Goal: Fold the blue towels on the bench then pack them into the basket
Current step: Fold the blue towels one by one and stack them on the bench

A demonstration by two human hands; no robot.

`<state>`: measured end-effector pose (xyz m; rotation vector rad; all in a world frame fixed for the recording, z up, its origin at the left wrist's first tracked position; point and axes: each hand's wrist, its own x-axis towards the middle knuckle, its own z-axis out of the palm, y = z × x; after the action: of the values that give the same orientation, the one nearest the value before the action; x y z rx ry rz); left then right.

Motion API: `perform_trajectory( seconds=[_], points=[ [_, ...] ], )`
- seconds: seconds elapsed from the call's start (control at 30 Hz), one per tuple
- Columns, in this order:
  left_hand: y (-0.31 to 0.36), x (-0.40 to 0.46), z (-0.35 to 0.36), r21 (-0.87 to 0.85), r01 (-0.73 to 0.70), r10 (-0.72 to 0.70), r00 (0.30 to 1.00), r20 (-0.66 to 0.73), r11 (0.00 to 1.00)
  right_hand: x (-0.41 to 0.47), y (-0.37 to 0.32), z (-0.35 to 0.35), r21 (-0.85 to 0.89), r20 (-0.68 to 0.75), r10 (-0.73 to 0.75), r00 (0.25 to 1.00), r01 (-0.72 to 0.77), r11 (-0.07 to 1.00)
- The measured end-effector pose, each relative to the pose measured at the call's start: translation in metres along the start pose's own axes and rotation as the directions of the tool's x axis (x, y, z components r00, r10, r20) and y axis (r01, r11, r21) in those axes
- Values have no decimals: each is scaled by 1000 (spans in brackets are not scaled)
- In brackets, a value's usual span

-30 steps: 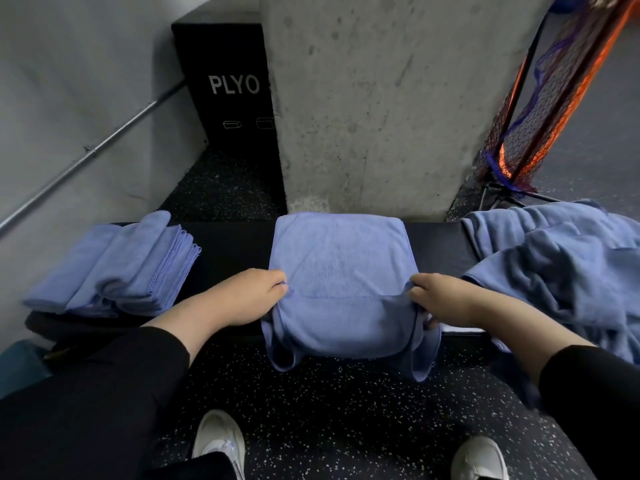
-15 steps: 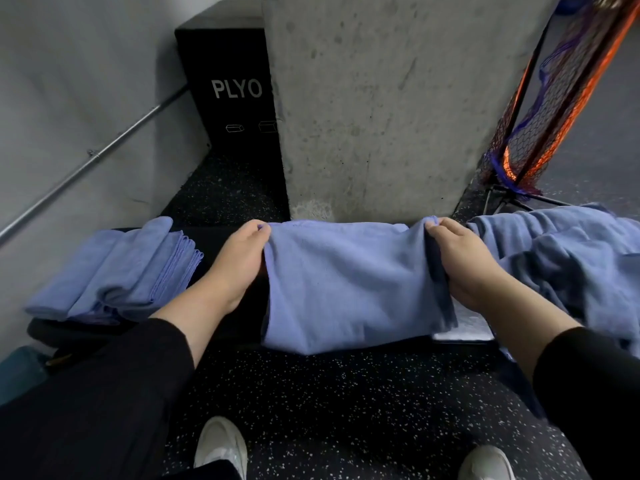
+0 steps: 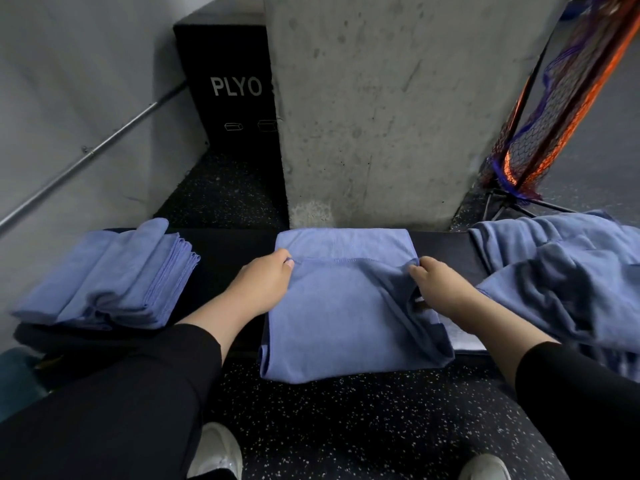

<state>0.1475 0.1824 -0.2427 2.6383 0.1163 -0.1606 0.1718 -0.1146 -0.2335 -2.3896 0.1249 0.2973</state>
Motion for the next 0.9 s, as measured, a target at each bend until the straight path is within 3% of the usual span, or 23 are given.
perform_trajectory(
  seconds=[0.13, 0.2, 0.27, 0.33, 0.43, 0.5, 0.53, 0.57, 0.63, 0.7, 0.8, 0.9],
  points=[
    [-3, -16, -8, 5, -14, 13, 994, 109, 1000, -15, 6, -4, -134, 200, 39, 979, -12, 991],
    [-4, -26, -12, 17, -49, 46, 991, 127, 999, -22, 11, -5, -147, 226, 32, 974, 2, 989],
    [-6, -33, -16, -25, -74, 77, 990, 120, 997, -26, 15, -7, -2, 152, -5, 988, 5, 1000],
    [-8, -36, -21, -249, -58, 85, 992, 99, 967, -31, 14, -12, 305, 123, 18, 992, -55, 951],
    [-2, -40, -30, -709, 28, 29, 997, 68, 704, -33, 6, -21, 584, 136, 21, 991, -97, 806],
    [3, -37, -38, -862, 76, -58, 997, 54, 502, -29, -2, -28, 688, 101, 41, 994, -100, 719],
    [5, -33, -40, -889, 81, -106, 994, 37, 452, -26, -8, -31, 731, 78, 67, 995, -102, 675],
    [4, -27, -41, -875, 71, -151, 989, -2, 479, -21, -14, -32, 751, 52, 77, 996, -90, 654],
    [-1, -11, -36, -710, 56, -184, 977, -105, 702, -9, -20, -30, 756, 11, 87, 996, -65, 651],
    [-7, 2, -23, -490, 83, -153, 983, -106, 868, 2, -17, -21, 656, -29, 85, 996, -45, 753],
    [-12, 15, -5, -218, 87, -101, 994, -50, 972, 21, 2, -5, 352, -74, 86, 994, -54, 934],
    [-14, 26, -2, -137, 83, -96, 991, -88, 987, 30, 6, -3, 155, -127, 79, 989, -58, 986]
  ],
)
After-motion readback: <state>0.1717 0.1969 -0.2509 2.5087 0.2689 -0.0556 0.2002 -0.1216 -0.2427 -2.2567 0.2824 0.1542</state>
